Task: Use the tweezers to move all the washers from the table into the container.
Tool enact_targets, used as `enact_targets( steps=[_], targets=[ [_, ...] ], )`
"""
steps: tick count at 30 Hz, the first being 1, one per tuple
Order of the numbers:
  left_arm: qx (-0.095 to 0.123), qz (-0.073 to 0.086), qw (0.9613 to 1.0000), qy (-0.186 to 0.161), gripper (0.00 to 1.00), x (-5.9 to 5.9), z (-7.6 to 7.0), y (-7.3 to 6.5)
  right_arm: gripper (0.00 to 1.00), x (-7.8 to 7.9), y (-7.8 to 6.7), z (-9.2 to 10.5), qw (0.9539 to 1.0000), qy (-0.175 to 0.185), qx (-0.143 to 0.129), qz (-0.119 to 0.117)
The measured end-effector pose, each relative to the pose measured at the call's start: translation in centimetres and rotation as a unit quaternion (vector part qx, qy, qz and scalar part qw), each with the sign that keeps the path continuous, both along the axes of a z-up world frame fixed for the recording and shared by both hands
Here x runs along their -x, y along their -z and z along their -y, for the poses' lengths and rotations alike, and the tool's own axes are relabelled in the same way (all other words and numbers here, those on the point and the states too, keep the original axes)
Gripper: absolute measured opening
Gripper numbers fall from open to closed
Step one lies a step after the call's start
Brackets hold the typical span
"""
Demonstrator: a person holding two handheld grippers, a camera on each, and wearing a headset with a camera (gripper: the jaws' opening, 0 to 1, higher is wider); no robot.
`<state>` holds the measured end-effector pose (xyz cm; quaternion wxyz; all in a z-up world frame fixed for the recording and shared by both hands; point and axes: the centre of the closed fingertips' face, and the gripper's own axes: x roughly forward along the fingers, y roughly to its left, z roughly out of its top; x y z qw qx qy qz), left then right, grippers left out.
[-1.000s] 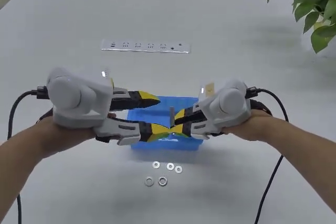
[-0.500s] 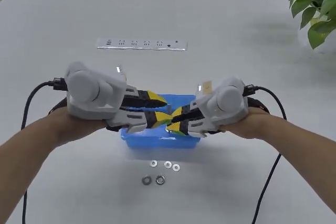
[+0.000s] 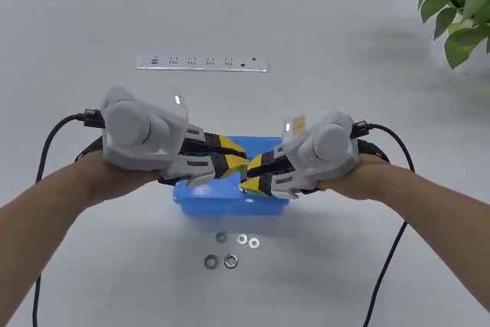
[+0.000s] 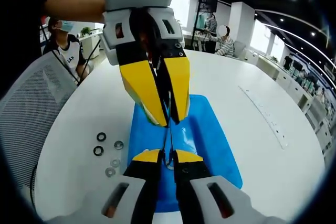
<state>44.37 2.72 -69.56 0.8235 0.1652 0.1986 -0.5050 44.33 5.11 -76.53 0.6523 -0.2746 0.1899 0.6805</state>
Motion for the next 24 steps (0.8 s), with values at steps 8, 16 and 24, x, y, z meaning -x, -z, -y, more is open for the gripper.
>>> enact_targets(
  steps=[8, 16, 24],
  targets=[
    [-0.001, 0.002, 1.0, 0.008, 0.06, 0.2, 0.2, -0.1, 0.12, 0.0, 0.0, 0.2, 1.0, 0.001, 0.001, -0.001],
    [0.001, 0.006, 0.9999, 0.008, 0.05, 0.2, 0.2, -0.4, 0.12, 0.1, -0.3, 0.4, 1.0, 0.002, 0.002, 0.001],
    [0.003, 0.0, 1.0, 0.009, 0.05, 0.6, 0.1, -1.0, 0.15, 0.4, -1.3, 0.4, 1.0, 0.005, -0.004, 0.002]
  ],
)
